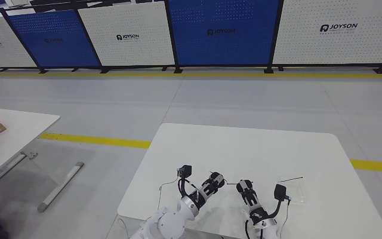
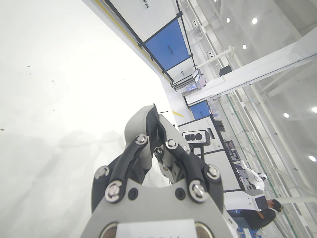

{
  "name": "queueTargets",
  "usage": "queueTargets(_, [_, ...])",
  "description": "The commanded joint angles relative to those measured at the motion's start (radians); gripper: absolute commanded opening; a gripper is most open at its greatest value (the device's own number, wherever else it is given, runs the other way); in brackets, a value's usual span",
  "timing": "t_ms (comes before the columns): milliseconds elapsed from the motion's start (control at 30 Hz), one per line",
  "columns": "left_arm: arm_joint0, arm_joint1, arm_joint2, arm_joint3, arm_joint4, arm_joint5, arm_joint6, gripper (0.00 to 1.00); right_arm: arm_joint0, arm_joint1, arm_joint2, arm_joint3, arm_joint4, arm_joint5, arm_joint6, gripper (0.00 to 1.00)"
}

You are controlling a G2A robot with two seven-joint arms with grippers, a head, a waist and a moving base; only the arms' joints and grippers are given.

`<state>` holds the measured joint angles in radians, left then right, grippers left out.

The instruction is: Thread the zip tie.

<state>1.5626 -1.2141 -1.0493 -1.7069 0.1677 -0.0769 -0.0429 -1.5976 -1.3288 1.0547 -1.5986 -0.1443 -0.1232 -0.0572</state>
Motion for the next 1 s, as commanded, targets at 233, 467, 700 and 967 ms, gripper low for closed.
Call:
queueTargets(233, [0.0, 0.0, 0.0, 0.0, 0.0, 0.0, 0.0, 0.0, -0.008, -0.002, 0.01, 0.004, 0.045, -0.035, 0.004, 0.0])
queueTargets(467, [-0.011, -0.005, 0.022, 0.008, 0.003, 0.001, 0.005, 0.0, -0.004, -0.005, 0.019, 0.023, 0.093, -0.069, 0.023, 0.0])
queueTargets(700, [-0.011, -0.007, 0.028, 0.009, -0.015, -0.044, 0.007, 0.0, 0.004, -0.009, 0.008, 0.032, 0.068, -0.075, 0.026, 0.0])
queueTargets(967, [-0.006, -0.006, 0.023, 0.013, -0.065, -0.11, -0.023, 0.0, 0.008, -0.014, 0.003, 0.034, 0.055, -0.097, 0.01, 0.0])
